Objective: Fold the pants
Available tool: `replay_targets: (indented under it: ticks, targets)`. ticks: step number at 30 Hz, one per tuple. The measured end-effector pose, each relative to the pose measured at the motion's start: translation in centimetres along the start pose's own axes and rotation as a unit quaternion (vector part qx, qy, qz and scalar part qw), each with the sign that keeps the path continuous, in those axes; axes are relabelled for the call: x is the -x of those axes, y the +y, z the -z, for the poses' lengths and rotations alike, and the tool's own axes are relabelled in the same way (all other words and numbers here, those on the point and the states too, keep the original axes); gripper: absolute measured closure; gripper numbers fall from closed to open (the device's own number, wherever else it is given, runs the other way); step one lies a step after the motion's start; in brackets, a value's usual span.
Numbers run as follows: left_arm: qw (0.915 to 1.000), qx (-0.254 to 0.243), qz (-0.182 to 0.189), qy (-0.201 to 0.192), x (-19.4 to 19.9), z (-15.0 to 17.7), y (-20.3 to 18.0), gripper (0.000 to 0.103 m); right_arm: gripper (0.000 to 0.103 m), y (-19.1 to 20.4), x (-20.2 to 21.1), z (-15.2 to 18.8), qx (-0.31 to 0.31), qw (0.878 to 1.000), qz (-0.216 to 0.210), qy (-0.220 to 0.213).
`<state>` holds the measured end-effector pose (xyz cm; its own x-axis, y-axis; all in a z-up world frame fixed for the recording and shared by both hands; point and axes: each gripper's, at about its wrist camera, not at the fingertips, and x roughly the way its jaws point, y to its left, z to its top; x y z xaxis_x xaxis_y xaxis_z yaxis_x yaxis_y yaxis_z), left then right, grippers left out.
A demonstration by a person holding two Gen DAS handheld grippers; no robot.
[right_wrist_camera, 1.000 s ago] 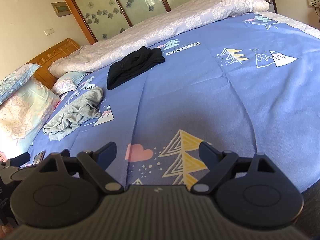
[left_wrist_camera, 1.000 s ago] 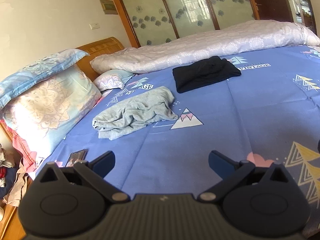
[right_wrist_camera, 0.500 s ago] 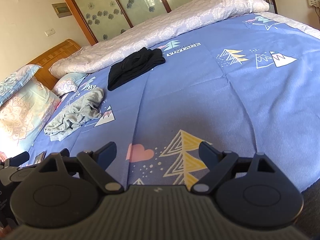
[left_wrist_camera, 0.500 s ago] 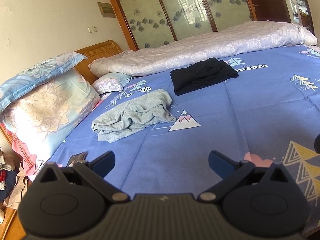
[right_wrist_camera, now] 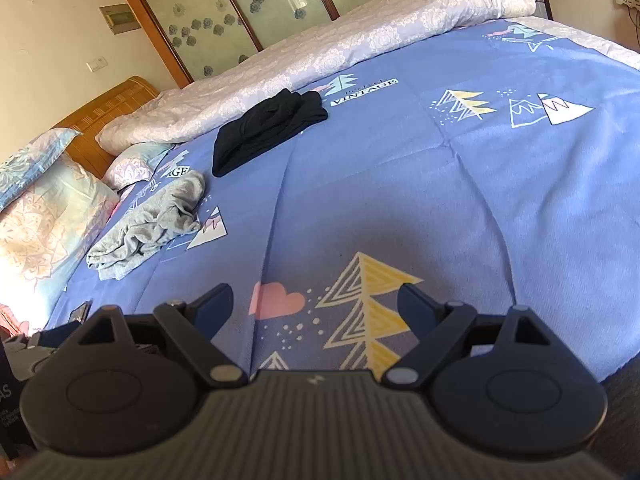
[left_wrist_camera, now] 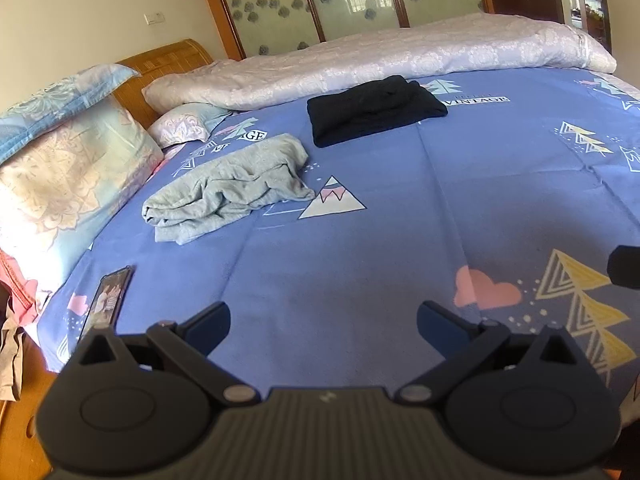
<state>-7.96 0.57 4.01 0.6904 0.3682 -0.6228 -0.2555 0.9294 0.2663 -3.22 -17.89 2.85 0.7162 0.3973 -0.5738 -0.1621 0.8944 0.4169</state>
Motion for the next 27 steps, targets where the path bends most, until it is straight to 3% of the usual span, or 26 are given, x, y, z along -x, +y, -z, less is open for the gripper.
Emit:
replay_targets:
  ticks: [27]
  targets:
    - [0.9985,0.000,0.017,0.051,-1.0,0.3,-0.7,0.000,0.012,-0.3,-0.4,0.4,-0.006,1.000,0.000,0.010]
